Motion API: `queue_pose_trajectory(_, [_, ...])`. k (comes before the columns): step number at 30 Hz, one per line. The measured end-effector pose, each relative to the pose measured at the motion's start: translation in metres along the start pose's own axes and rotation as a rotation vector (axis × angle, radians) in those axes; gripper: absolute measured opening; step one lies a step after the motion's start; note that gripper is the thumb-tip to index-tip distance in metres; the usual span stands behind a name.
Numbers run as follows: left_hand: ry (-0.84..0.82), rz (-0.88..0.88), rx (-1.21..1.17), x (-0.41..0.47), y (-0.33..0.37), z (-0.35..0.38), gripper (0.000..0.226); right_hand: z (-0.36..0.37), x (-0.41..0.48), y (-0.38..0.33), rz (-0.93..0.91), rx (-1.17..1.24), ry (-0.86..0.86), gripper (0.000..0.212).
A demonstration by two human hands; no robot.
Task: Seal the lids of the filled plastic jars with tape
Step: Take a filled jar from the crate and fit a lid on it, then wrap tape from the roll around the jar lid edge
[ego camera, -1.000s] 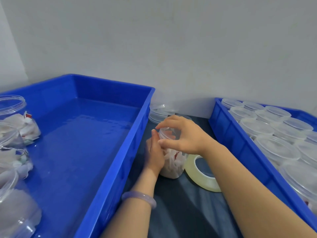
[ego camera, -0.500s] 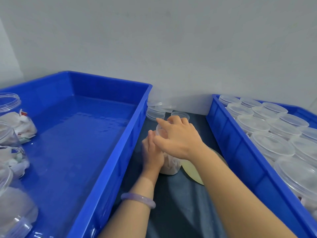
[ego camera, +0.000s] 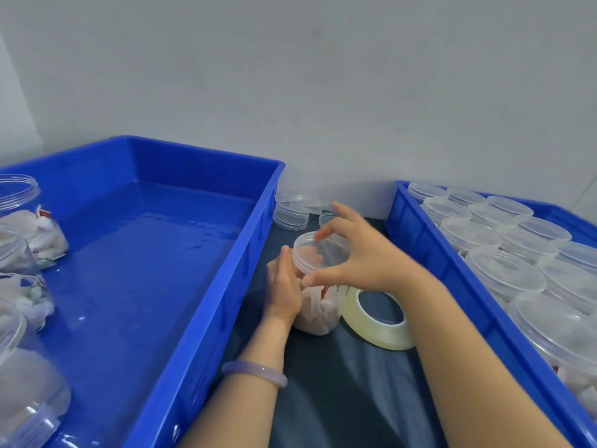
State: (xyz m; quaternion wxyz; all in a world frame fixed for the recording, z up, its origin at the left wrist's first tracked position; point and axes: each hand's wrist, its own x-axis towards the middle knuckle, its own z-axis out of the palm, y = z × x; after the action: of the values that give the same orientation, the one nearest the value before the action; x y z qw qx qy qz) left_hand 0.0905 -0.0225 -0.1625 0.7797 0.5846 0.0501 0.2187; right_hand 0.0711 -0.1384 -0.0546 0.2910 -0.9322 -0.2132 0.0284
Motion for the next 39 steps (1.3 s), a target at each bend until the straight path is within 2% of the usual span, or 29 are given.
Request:
queue_pose_trajectory(2, [0.05,0.083,0.042,-0.005,-0.003,0.004,0.049,0.028,0.005,0.005,-0.025,0.108,0.213,0.052])
queue_pose_trajectory(4, [0.097,0.169,0.149,-0.006,-0.006,0.005,0.045,0.053,0.008,0.002,-0.008,0.043,0.476,0.048])
queue_pose_trajectory(5, [0.099,0.17,0.231,-0.006,-0.006,0.005,0.045,0.056,0.01,0.001,0.005,-0.016,0.527,0.051])
queue_pose_trajectory(6, [0.057,0.159,0.264,0.0,-0.009,0.004,0.042,0.053,0.013,0.001,0.009,-0.077,0.505,0.056])
queue_pose_trajectory(8, [-0.087,0.054,0.049,0.006,-0.007,0.0,0.032,0.036,0.016,0.006,-0.011,-0.117,0.264,0.068])
queue_pose_trajectory(10, [-0.201,-0.044,-0.132,0.009,-0.008,-0.001,0.048,0.024,0.016,0.01,-0.034,-0.049,0.117,0.073])
queue_pose_trajectory(11, [-0.169,-0.009,-0.109,0.007,-0.008,0.002,0.047,0.025,0.015,0.011,-0.031,-0.011,0.146,0.071])
queue_pose_trajectory(14, [0.06,0.218,0.193,0.002,-0.009,0.008,0.045,0.046,0.014,0.009,0.014,0.0,0.412,0.063])
queue_pose_trajectory(16, [0.134,0.243,0.28,0.002,-0.015,0.009,0.05,0.059,0.016,0.005,0.049,-0.054,0.522,0.064])
queue_pose_trajectory(18, [0.14,0.208,0.295,0.007,-0.014,0.006,0.045,0.061,0.019,0.005,0.064,-0.079,0.561,0.066])
queue_pose_trajectory(19, [0.07,0.148,0.188,0.011,-0.016,0.005,0.043,0.058,0.019,0.008,0.043,-0.055,0.536,0.067])
queue_pose_trajectory(21, [-0.102,-0.036,-0.115,0.016,-0.015,0.001,0.053,0.048,0.019,0.013,-0.026,0.02,0.404,0.072])
queue_pose_trajectory(22, [-0.132,-0.092,-0.157,0.014,-0.014,0.001,0.054,0.044,0.018,0.016,-0.062,0.045,0.344,0.072])
queue_pose_trajectory(23, [-0.131,-0.094,-0.15,0.013,-0.015,0.002,0.052,0.043,0.017,0.018,-0.086,0.063,0.333,0.07])
queue_pose_trajectory(26, [0.03,0.049,0.091,0.006,-0.012,0.005,0.03,0.055,0.018,0.015,-0.062,0.058,0.489,0.066])
queue_pose_trajectory(28, [0.093,0.075,0.165,0.002,-0.01,0.007,0.042,0.061,0.018,0.011,-0.044,0.01,0.527,0.076])
queue_pose_trajectory(30, [0.165,0.096,0.222,0.001,-0.004,0.006,0.046,0.056,0.014,0.016,-0.02,0.187,0.448,0.088])
queue_pose_trajectory(31, [0.209,0.084,0.202,0.001,-0.003,0.005,0.049,0.051,0.009,0.023,0.009,0.345,0.412,0.084])
queue_pose_trajectory(32, [0.227,0.08,0.195,0.004,-0.003,0.004,0.052,0.047,0.001,0.034,0.049,0.446,0.398,0.07])
queue_pose_trajectory(33, [0.214,0.071,0.209,0.006,-0.003,0.004,0.055,0.044,-0.009,0.046,0.1,0.444,0.395,0.054])
queue_pose_trajectory(34, [0.186,0.058,0.238,0.007,-0.004,0.005,0.055,0.042,-0.018,0.06,0.173,0.333,0.376,0.046])
queue_pose_trajectory(35, [0.158,0.04,0.284,0.006,-0.005,0.006,0.054,0.042,-0.026,0.074,0.228,0.197,0.314,0.048])
queue_pose_trajectory(36, [0.145,0.034,0.342,0.006,-0.008,0.006,0.052,0.044,-0.033,0.084,0.267,0.056,0.196,0.047])
queue_pose_trajectory(38, [0.236,0.105,0.469,0.0,-0.008,0.001,0.04,0.05,-0.04,0.095,0.324,-0.189,-0.033,0.036])
queue_pose_trajectory(39, [0.297,0.201,0.467,-0.007,-0.004,-0.001,0.027,0.052,-0.041,0.097,0.323,-0.261,-0.079,0.035])
